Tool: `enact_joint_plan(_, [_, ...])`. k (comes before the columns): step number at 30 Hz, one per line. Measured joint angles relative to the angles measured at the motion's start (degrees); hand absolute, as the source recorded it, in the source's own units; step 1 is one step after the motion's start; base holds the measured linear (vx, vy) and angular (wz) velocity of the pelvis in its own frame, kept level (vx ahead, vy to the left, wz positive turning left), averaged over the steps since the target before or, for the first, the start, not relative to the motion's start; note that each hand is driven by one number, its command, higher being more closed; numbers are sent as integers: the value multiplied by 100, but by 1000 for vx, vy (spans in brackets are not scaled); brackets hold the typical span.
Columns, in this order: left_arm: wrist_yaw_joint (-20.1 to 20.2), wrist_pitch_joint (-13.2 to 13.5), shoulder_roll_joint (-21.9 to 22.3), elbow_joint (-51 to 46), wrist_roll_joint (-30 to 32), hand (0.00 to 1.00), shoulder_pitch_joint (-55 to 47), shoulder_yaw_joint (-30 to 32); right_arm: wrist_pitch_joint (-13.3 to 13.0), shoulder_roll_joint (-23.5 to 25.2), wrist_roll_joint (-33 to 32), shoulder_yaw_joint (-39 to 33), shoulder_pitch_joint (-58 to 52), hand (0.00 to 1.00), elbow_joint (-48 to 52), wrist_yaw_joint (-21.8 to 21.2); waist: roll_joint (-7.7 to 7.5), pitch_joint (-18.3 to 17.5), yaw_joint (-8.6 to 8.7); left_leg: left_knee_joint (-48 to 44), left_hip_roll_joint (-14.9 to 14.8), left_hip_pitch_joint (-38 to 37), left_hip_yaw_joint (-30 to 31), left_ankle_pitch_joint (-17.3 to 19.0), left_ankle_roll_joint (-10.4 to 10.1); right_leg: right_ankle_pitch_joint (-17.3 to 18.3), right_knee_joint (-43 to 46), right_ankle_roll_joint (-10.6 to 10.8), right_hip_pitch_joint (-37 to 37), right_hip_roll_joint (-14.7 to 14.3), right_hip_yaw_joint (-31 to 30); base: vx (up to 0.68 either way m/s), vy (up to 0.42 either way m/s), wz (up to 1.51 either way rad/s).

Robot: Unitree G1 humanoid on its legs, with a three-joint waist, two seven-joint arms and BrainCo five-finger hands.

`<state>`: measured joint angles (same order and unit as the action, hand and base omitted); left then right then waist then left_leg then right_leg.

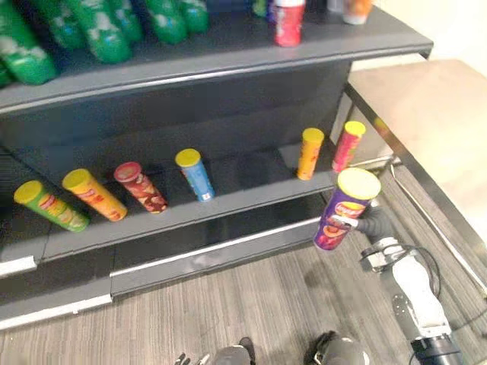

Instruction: Put the gum and the chips on the shelf.

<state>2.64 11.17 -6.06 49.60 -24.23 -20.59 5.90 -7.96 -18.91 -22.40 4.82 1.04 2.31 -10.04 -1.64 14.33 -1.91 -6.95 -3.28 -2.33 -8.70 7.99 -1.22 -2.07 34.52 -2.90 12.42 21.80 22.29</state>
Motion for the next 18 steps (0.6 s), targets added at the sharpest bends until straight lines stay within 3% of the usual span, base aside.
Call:
enact_joint_plan(1, [-2,-47,-44,-21,10,0,41,-34,-8,50,2,3,-145,100,8,1,36,8,45,-132,-70,190,394,9,-9,388,-271,225,23,-423,-869,18,-69,145])
enact_joint_plan(2, [-2,-66,-99,-30,13,0,74,-63,-9,83,4,3,-203,100,10,19,2,-8,52,-168,-81,296,571,7,-11,529,-510,277,19,-622,-1238,31,-147,149])
enact_joint_plan(4, [5,-209,-297,-43,22,0,135,-109,-11,237,31,2,-298,100,13,110,-182,-8,26,-306,37,555,1133,-6,-85,543,-1363,427,-98,-974,-2060,28,-191,135])
enact_joint_plan(5, [7,-246,-322,-43,27,0,105,-111,-15,283,62,4,-323,100,15,110,-240,-21,22,-345,83,574,1237,-8,-109,436,-1565,581,-187,-994,-2136,86,-282,117])
enact_joint_plan(6, [0,-277,-330,-28,24,0,67,-100,-26,327,129,4,-371,100,14,114,-354,-85,2,-391,160,581,1438,18,-215,573,-1784,928,-411,-960,-2091,146,-337,85])
enact_joint_plan(7, [12,-282,-292,-32,22,0,60,-109,-30,309,158,0,-319,100,12,104,-274,-95,-71,-418,90,623,1554,-2,-353,714,-2074,1109,-618,-985,-1903,138,-270,64])
enact_joint_plan(10, [-3,-259,-79,-31,14,0,62,-9,-40,299,109,-7,-178,100,-6,81,-109,-114,-149,-278,-213,650,1610,-108,-531,663,-2311,1088,-681,-1267,-1727,91,-198,13])
enact_joint_plan(12, [-5,-229,-64,-34,16,0,74,55,-40,296,91,-40,-172,100,-5,81,-96,-123,-147,-57,-417,583,1684,-205,-688,647,-2395,1064,-733,-1469,-1570,78,-186,11])
enact_joint_plan(18, [-57,-176,-28,-118,16,0,115,56,-32,276,-66,-47,-170,100,-5,139,-60,-132,-122,320,-537,521,1665,-489,-786,573,-2610,964,-791,-1543,-1424,8,-63,8])
